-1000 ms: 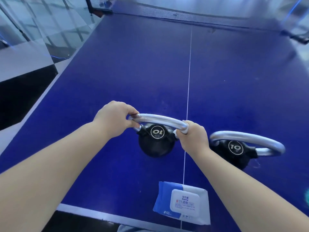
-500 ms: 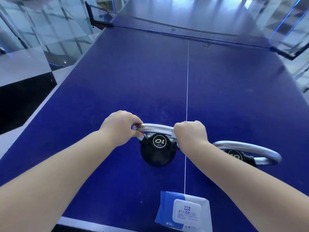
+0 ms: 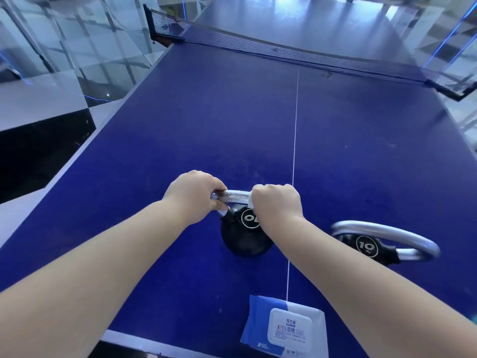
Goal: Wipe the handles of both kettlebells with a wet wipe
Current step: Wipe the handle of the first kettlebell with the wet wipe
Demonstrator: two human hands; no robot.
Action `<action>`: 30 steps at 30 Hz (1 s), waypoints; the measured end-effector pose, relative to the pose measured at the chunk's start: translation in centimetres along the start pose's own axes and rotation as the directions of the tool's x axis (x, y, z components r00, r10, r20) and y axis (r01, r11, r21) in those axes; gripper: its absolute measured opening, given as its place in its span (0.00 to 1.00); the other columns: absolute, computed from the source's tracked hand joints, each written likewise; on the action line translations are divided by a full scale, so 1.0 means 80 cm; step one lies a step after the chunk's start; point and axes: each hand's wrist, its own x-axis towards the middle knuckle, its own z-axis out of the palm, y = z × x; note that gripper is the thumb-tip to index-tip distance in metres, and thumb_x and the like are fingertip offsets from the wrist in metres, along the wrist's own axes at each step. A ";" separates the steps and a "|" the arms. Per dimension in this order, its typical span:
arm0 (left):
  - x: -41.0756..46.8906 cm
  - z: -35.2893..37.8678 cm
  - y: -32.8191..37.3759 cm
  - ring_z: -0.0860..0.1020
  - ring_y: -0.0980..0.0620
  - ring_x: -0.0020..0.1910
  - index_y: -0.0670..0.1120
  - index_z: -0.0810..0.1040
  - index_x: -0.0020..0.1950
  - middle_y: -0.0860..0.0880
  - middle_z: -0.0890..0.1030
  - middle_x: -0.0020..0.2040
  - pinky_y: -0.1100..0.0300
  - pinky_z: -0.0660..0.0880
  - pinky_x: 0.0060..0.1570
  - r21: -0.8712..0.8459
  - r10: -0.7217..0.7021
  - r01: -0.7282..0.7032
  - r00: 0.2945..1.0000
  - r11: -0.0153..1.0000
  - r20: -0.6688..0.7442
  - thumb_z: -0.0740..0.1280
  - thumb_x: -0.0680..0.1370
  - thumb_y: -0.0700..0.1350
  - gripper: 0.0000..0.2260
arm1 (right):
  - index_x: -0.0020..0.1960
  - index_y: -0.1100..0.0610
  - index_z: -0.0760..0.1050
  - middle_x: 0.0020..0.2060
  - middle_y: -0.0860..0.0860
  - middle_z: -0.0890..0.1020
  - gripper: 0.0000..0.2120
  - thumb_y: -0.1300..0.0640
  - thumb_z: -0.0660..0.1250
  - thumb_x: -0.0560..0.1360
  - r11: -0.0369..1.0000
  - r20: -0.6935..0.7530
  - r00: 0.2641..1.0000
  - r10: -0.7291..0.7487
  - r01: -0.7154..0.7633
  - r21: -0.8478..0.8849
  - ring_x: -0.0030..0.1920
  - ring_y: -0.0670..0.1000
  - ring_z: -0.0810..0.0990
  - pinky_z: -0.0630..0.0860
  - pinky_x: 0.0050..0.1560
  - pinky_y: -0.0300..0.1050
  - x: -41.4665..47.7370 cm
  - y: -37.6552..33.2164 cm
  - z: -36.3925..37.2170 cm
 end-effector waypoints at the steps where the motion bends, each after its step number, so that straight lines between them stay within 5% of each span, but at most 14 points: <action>1: 0.001 0.001 0.000 0.76 0.50 0.48 0.57 0.83 0.52 0.55 0.81 0.44 0.53 0.77 0.45 0.000 -0.004 0.004 1.000 1.000 0.002 0.74 0.70 0.56 0.11 | 0.33 0.54 0.58 0.30 0.50 0.78 0.21 0.71 0.69 0.62 1.000 -0.003 1.000 0.006 -0.006 -0.003 0.33 0.56 0.81 0.62 0.37 0.46 -0.001 0.000 0.000; 6: 0.000 0.002 0.001 0.77 0.51 0.46 0.58 0.83 0.51 0.56 0.81 0.42 0.54 0.78 0.43 -0.010 -0.013 0.013 1.000 1.000 0.006 0.74 0.70 0.56 0.11 | 0.33 0.53 0.56 0.28 0.47 0.66 0.21 0.70 0.66 0.68 0.998 -0.014 1.000 0.022 -0.022 0.052 0.25 0.49 0.61 0.61 0.41 0.46 -0.008 0.007 -0.006; 18: -0.004 0.005 0.001 0.77 0.51 0.46 0.56 0.83 0.49 0.55 0.81 0.41 0.52 0.78 0.44 -0.019 0.005 -0.005 1.000 1.000 -0.008 0.73 0.72 0.57 0.09 | 0.34 0.53 0.63 0.30 0.48 0.71 0.13 0.63 0.65 0.69 0.958 0.056 0.976 0.211 -0.218 0.185 0.28 0.52 0.67 0.63 0.36 0.45 -0.027 0.051 0.031; 21: -0.003 0.005 0.002 0.77 0.51 0.46 0.56 0.83 0.49 0.55 0.81 0.41 0.52 0.78 0.43 -0.019 0.012 -0.012 1.000 1.000 -0.007 0.73 0.72 0.56 0.09 | 0.38 0.53 0.71 0.33 0.50 0.77 0.04 0.58 0.66 0.70 0.868 0.160 0.936 0.315 -0.352 0.351 0.35 0.57 0.77 0.69 0.34 0.44 -0.030 0.064 0.047; 27: -0.002 0.005 0.000 0.77 0.51 0.44 0.55 0.83 0.48 0.54 0.81 0.39 0.52 0.78 0.42 -0.018 0.022 -0.023 1.000 1.000 -0.009 0.73 0.72 0.57 0.09 | 0.36 0.53 0.73 0.31 0.50 0.79 0.07 0.54 0.64 0.73 0.695 0.186 0.906 0.381 -0.413 0.588 0.33 0.57 0.77 0.71 0.31 0.46 -0.035 0.066 0.077; 30: -0.002 0.007 -0.001 0.77 0.51 0.44 0.55 0.83 0.49 0.55 0.81 0.39 0.51 0.79 0.43 -0.023 0.033 -0.033 0.999 0.999 -0.023 0.73 0.72 0.57 0.09 | 0.37 0.55 0.76 0.31 0.51 0.81 0.09 0.53 0.61 0.72 0.495 0.194 0.872 0.449 -0.423 0.759 0.31 0.56 0.76 0.74 0.32 0.48 -0.043 0.060 0.091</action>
